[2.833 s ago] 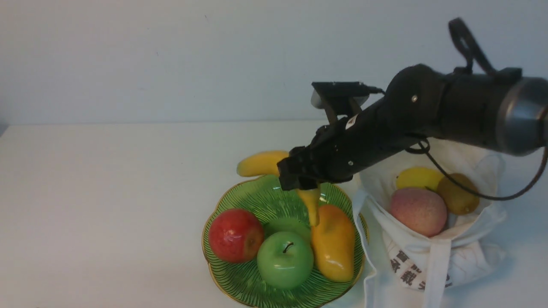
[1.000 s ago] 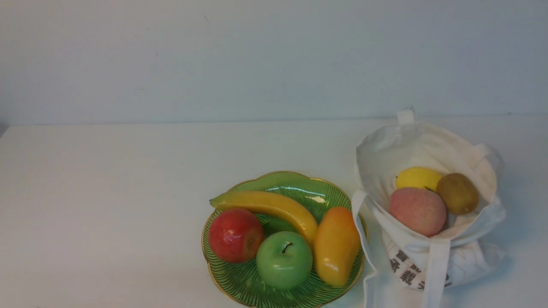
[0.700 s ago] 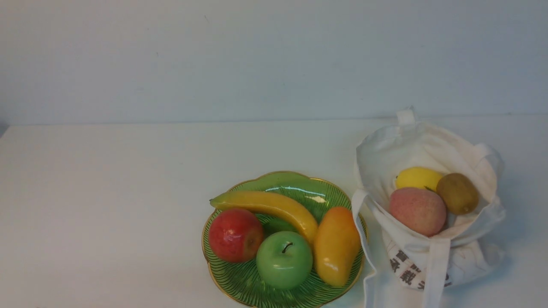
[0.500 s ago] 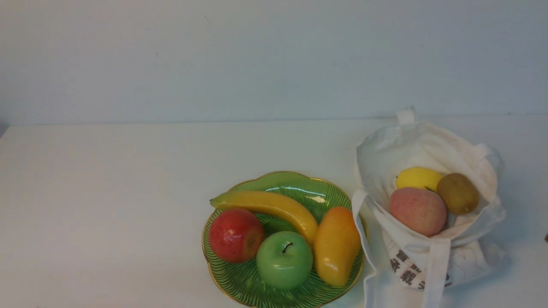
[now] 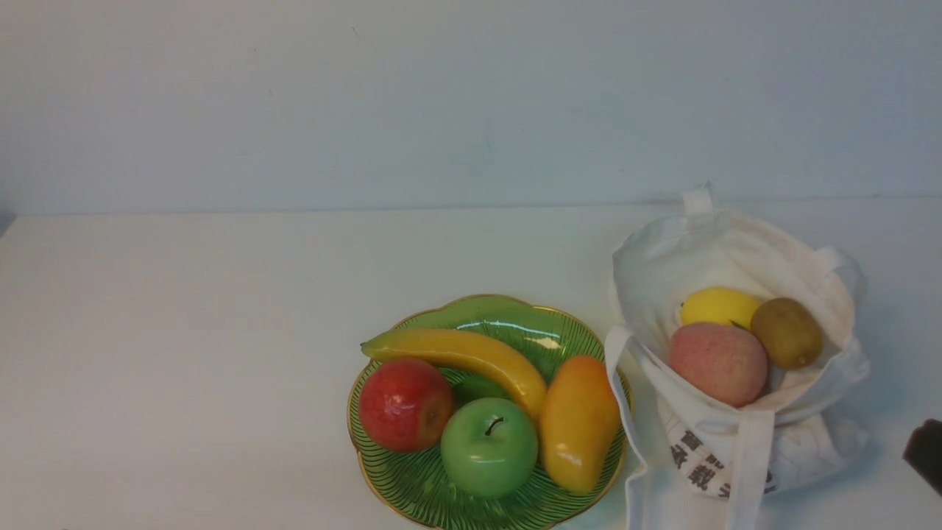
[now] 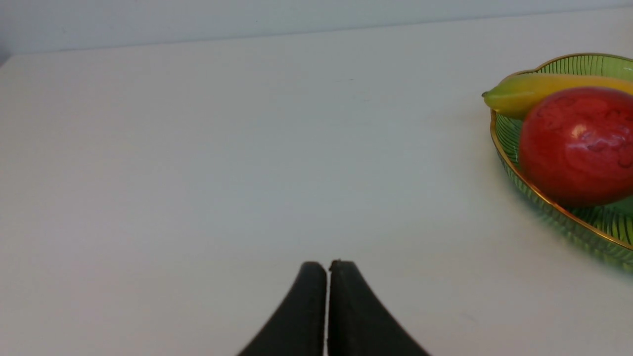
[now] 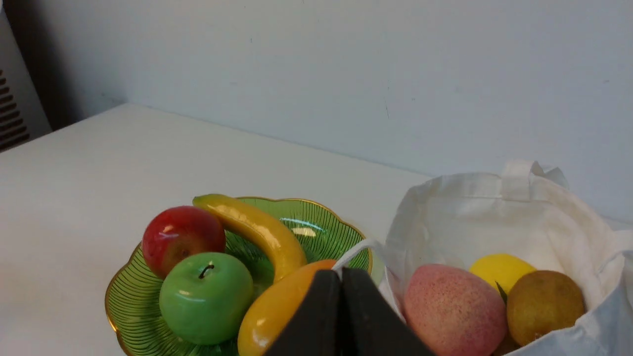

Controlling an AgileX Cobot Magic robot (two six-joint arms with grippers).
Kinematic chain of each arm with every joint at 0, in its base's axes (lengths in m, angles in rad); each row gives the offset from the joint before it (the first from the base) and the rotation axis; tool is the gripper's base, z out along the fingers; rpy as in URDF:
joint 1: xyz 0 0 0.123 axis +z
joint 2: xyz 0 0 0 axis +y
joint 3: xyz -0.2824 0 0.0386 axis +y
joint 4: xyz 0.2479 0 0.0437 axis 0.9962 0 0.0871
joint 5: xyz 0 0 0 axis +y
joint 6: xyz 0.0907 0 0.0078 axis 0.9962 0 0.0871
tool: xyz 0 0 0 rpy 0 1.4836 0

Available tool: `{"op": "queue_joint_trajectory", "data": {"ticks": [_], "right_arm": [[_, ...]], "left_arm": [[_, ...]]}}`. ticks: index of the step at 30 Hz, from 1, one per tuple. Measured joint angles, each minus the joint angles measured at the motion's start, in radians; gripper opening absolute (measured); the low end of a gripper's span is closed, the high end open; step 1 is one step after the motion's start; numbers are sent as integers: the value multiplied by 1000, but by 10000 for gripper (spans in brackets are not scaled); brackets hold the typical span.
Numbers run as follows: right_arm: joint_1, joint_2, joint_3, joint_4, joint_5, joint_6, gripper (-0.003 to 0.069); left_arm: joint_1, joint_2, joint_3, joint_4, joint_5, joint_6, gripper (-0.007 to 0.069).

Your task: Take the fruit out of the cloth bag on the white table and place them on a plate.

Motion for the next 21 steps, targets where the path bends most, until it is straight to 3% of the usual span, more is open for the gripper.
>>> {"op": "queue_joint_trajectory", "data": {"ticks": [11,21], "right_arm": [[-14,-54,105,-35,-1,13,-15],[-357,-223,252,-75,14,21,-15]], "left_arm": [[0,0,0,0,0,0,-8],[0,0,0,0,0,0,-8]]}}
